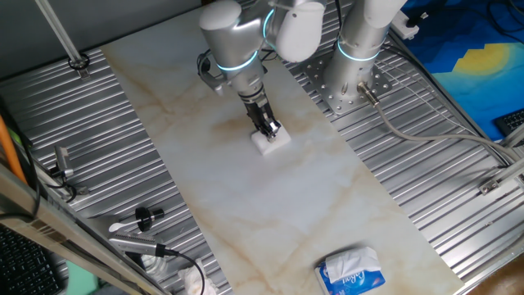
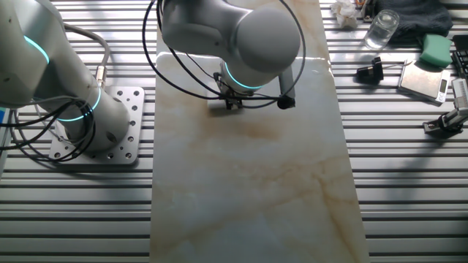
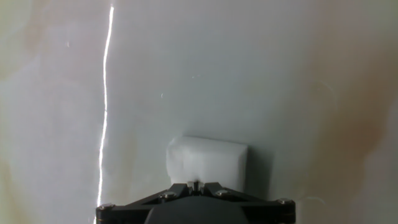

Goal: Clean the tabletop with a sponge

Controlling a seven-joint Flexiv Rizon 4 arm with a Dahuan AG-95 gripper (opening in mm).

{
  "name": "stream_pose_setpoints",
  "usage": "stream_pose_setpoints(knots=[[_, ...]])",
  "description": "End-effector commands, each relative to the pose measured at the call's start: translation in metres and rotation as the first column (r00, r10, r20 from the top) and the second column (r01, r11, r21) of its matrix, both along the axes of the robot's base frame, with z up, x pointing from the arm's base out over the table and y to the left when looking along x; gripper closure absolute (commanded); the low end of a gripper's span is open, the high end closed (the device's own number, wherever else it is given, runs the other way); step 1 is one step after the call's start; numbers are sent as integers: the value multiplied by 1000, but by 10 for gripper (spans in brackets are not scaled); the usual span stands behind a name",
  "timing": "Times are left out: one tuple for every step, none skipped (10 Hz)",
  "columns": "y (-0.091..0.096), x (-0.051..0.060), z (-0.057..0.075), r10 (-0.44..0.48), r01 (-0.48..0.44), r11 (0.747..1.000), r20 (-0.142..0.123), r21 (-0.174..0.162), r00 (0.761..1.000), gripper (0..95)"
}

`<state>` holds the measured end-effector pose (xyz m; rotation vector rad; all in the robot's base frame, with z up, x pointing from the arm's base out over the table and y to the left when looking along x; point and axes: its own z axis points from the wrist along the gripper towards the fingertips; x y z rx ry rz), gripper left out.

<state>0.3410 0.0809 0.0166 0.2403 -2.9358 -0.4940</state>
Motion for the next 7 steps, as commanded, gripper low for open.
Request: stream_pose_setpoints(knots=[[-4, 0, 3, 1, -1, 1000, -1, -1, 1000, 950], [-6, 1, 3, 0, 0, 1000, 1, -1, 1000, 950], [-6, 1, 3, 0, 0, 1000, 1, -3, 1000, 950], [-8, 1, 3, -3, 3, 1000, 2, -3, 1000, 950], [-9, 2, 3, -4, 4, 1000, 1, -3, 1000, 950], [-9, 2, 3, -4, 4, 1000, 0, -3, 1000, 950], [-10, 2, 4, 0, 0, 1000, 1, -2, 1000, 950]])
